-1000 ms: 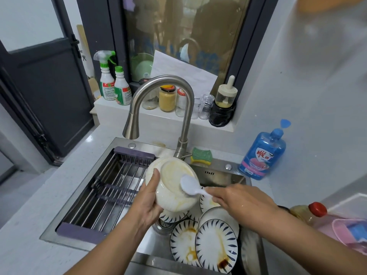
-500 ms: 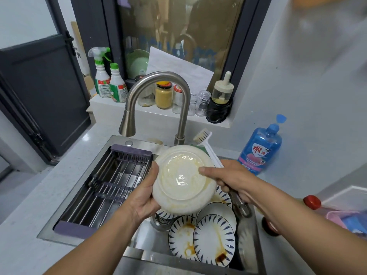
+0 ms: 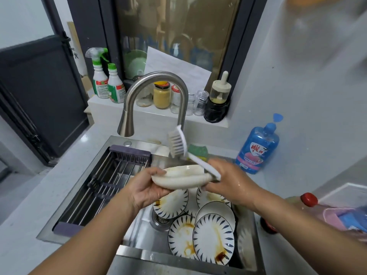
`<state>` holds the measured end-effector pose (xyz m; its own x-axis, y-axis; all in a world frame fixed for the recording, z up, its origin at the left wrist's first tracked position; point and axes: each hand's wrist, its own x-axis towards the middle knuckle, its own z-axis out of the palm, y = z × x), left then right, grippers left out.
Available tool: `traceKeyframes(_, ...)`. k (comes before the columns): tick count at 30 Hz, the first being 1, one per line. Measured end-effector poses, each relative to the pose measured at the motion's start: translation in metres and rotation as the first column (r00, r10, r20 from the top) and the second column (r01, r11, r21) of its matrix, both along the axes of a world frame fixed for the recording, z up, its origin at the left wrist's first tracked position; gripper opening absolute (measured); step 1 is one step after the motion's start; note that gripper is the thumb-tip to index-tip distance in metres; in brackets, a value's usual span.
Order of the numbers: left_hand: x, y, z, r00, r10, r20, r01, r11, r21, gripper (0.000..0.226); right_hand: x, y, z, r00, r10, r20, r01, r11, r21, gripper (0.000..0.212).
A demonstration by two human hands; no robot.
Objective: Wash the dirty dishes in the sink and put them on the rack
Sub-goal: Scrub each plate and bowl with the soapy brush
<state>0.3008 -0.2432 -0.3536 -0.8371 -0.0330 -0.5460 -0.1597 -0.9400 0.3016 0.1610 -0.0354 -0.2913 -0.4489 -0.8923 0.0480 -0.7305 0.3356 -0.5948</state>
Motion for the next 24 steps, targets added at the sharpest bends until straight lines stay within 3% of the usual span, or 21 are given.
traceKeyframes(6,-0.003,0.007,-0.021,0.993,0.100,0.060,-0.089,0.982,-0.166,0.049,-0.018,0.023,-0.012,0.998,-0.053,0.023,0.048,0.983,0.176,0.036)
traceKeyframes(11,-0.008,0.022,-0.033,0.985,0.169,0.029,-0.148,0.924,-0.352,0.059,-0.014,0.026,-0.004,0.935,-0.145,-0.324,0.264,0.894,0.362,0.033)
traceKeyframes(16,-0.013,0.033,-0.040,0.974,0.221,0.056,-0.180,0.897,-0.404,0.069,0.004,0.011,-0.005,0.865,-0.011,-0.502,0.290,0.828,0.481,0.022)
traceKeyframes(19,-0.017,0.040,-0.041,0.975,0.219,0.048,-0.178,0.884,-0.431,0.052,0.005,-0.003,-0.010,0.866,-0.070,-0.495,0.359,0.777,0.518,0.028)
traceKeyframes(21,-0.019,0.045,-0.040,0.981,0.188,0.046,-0.149,0.882,-0.447,0.048,0.009,-0.015,-0.011,0.895,-0.070,-0.441,0.320,0.790,0.523,0.030)
traceKeyframes(24,-0.021,0.046,-0.039,0.977,0.195,0.086,-0.142,0.896,-0.421,0.064,0.025,-0.027,-0.010,0.980,-0.075,-0.183,0.165,0.820,0.549,0.031)
